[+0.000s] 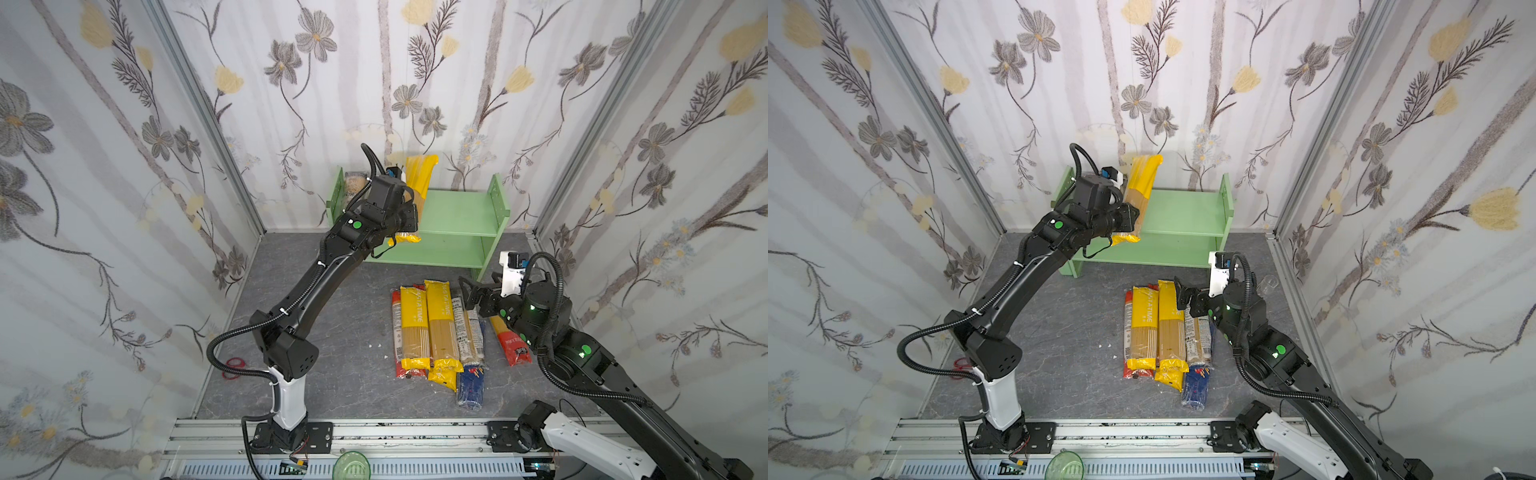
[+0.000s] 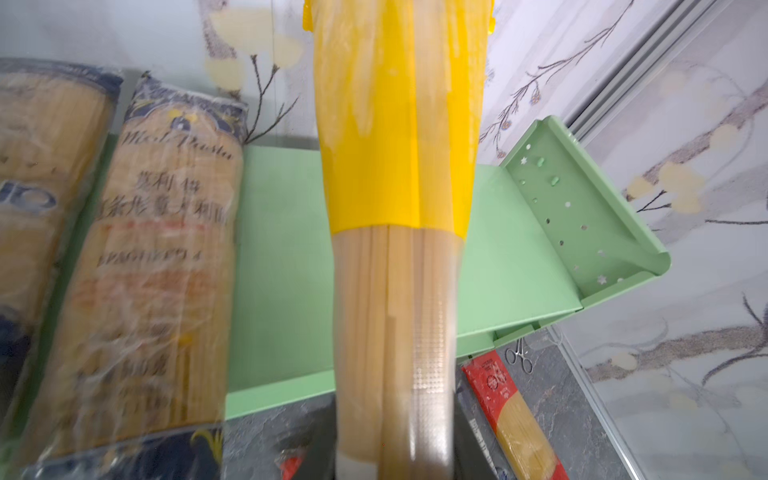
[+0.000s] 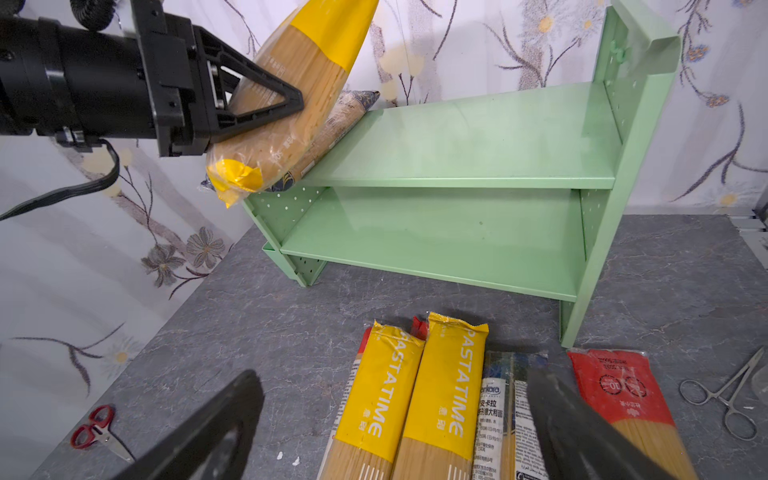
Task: Place and organize the pasta boxes and bags onto the shelf
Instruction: 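Lift the PASTATIME pack up onto the top shelf beside the Moli bag, then open the left gripper, releasing the pack upright on the shelf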
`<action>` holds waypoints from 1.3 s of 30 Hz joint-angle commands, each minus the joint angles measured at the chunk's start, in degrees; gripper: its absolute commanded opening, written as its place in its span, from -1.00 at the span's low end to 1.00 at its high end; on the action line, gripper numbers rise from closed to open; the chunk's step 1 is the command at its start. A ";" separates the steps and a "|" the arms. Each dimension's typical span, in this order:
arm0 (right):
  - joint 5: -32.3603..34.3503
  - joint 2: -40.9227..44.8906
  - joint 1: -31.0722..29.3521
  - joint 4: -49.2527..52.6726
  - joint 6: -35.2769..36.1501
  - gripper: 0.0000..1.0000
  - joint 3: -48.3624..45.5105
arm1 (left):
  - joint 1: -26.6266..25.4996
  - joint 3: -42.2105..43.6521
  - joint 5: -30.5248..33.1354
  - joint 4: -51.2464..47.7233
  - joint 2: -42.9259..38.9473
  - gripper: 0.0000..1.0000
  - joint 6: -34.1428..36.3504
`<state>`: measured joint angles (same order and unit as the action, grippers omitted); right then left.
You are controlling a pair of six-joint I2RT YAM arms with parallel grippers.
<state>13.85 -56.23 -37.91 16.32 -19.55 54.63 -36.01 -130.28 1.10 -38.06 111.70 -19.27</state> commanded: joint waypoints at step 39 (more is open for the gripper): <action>-5.23 -3.17 9.87 0.97 1.78 0.99 1.27 | 4.72 -12.34 -5.25 4.32 12.55 0.34 -5.59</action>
<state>8.67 -59.59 -28.12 17.82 -17.52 55.48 -31.11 -142.45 -1.83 -35.81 125.43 -24.03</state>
